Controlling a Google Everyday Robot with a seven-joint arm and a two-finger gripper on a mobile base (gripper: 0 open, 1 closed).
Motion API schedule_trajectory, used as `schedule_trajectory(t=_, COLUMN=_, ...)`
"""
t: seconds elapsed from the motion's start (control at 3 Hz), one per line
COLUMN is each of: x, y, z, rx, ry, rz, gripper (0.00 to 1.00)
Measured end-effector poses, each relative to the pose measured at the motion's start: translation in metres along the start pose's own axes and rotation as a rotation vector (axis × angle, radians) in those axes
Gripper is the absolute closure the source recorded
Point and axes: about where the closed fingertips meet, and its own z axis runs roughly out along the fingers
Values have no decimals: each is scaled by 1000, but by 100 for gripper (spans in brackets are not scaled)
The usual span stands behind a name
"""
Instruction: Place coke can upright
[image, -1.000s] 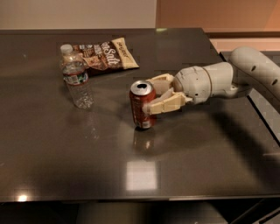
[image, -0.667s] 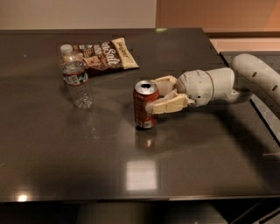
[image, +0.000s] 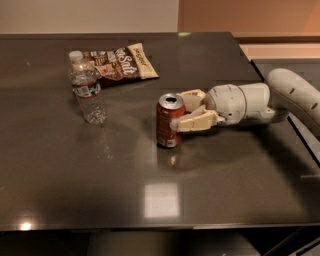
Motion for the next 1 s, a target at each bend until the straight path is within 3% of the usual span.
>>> schedule_trajectory(t=0.33, x=1, y=1, z=-1, rx=25, ry=2, rz=-25, gripper=13)
schedule_trajectory(t=0.67, x=0, y=1, z=2, rx=21, ry=1, rz=-25, gripper=0)
schedule_trajectory(t=1.0, x=0, y=1, z=2, rx=21, ry=1, rz=-25, gripper=0)
